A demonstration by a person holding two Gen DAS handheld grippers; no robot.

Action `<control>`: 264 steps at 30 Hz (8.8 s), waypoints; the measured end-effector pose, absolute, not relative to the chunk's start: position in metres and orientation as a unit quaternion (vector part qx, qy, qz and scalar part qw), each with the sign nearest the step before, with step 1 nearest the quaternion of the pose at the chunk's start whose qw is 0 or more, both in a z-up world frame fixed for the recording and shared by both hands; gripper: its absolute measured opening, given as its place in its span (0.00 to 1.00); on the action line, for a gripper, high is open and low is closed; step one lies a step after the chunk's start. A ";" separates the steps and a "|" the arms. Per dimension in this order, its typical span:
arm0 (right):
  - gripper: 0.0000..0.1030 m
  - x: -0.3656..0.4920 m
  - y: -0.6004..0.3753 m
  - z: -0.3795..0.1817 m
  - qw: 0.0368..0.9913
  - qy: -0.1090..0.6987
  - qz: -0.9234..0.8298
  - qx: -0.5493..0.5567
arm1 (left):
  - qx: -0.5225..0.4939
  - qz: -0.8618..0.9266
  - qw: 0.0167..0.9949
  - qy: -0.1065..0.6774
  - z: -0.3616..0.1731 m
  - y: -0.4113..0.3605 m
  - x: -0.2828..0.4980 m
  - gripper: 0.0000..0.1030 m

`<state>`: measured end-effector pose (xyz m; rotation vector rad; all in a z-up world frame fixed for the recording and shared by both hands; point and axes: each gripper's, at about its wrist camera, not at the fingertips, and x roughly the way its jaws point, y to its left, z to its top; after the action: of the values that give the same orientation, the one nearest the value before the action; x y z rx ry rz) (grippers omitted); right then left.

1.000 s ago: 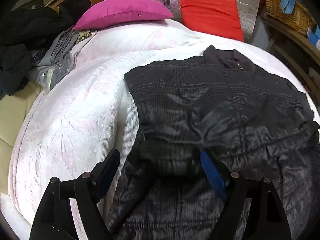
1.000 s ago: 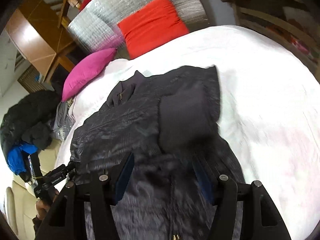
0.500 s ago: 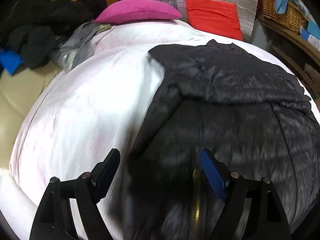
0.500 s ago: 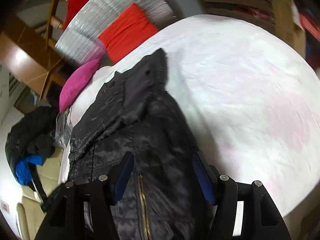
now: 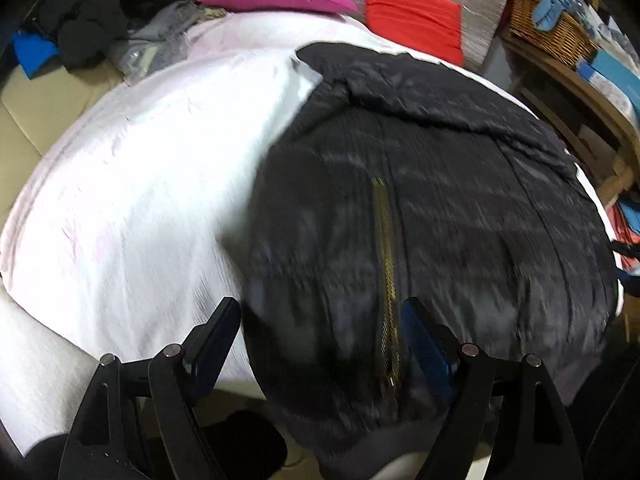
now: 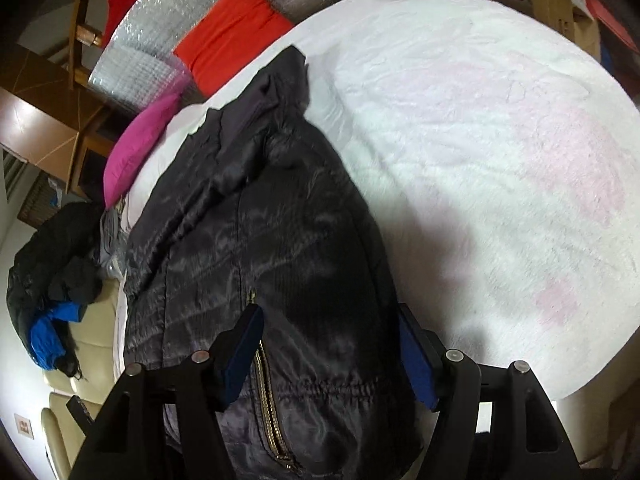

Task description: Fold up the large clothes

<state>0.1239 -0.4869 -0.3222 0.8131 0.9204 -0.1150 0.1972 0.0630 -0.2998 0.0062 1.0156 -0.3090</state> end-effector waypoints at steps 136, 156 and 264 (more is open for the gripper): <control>0.14 0.416 -0.494 -0.187 0.889 0.281 -0.015 0.360 | -0.201 -0.265 0.817 0.471 -0.193 -0.003 0.507 0.09; 0.93 0.449 -0.591 -0.247 0.840 0.188 -0.032 0.508 | -0.309 -0.240 0.809 0.439 -0.256 0.012 0.558 0.73; 0.58 0.403 -0.425 -0.267 0.856 0.492 0.025 0.155 | -0.009 -0.193 0.833 0.519 -0.254 -0.133 0.479 0.64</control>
<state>0.4031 -0.4254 -0.2666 0.3264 1.0350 0.0519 0.4795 -0.1331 -0.2540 -0.0189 1.0994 -0.4080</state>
